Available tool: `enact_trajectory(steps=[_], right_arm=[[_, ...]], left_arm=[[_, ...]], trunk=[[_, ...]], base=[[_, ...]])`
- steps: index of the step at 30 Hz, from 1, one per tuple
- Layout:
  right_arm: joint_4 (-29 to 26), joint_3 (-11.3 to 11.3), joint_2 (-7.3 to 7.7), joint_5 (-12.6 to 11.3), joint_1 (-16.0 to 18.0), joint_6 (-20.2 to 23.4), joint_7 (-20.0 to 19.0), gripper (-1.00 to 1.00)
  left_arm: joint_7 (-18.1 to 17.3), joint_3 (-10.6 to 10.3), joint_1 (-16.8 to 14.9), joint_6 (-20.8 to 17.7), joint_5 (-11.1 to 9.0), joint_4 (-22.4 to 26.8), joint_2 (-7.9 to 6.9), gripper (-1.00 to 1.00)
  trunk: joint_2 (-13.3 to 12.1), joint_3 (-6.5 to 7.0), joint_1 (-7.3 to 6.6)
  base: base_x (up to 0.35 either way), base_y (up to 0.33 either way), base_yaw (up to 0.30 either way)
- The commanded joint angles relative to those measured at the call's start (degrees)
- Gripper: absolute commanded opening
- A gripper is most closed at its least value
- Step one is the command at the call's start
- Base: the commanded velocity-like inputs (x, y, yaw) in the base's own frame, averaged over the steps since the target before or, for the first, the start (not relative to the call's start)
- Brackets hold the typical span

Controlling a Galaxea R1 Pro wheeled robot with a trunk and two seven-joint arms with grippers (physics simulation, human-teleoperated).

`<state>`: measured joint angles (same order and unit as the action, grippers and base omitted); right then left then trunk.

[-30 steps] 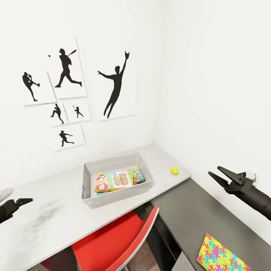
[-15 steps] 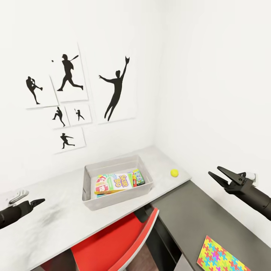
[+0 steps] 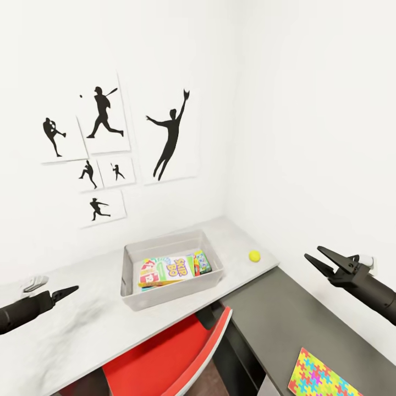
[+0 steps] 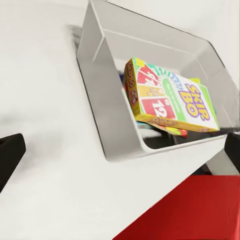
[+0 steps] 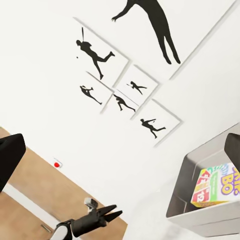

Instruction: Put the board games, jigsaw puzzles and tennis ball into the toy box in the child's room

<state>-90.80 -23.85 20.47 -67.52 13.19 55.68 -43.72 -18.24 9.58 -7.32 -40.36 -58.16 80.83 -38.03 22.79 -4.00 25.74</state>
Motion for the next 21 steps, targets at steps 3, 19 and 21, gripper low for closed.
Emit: enact_trajectory(steps=[3,19,21], right_arm=[[0.0,-0.1,0.0,0.1,-0.4,0.2,-0.2,1.0],[0.0,-0.1,0.0,0.1,-0.9,0.1,-0.2,1.0],[0.0,-0.1,0.0,0.1,-0.9,0.1,-0.2,1.0]], left_arm=[[-3.2,0.1,-0.3,1.7,0.7,-1.3,-0.02,1.0],[-5.3,0.1,-0.4,4.7,3.6,-2.2,-0.04,1.0],[-5.4,0.1,-0.4,4.6,3.6,-2.3,-0.1,1.0]], trunk=[[0.1,0.15,0.04],[0.1,1.63,0.04],[0.1,1.82,0.04]], base=[[0.0,0.0,0.0],[0.0,0.0,0.0],[0.0,0.0,0.0]])
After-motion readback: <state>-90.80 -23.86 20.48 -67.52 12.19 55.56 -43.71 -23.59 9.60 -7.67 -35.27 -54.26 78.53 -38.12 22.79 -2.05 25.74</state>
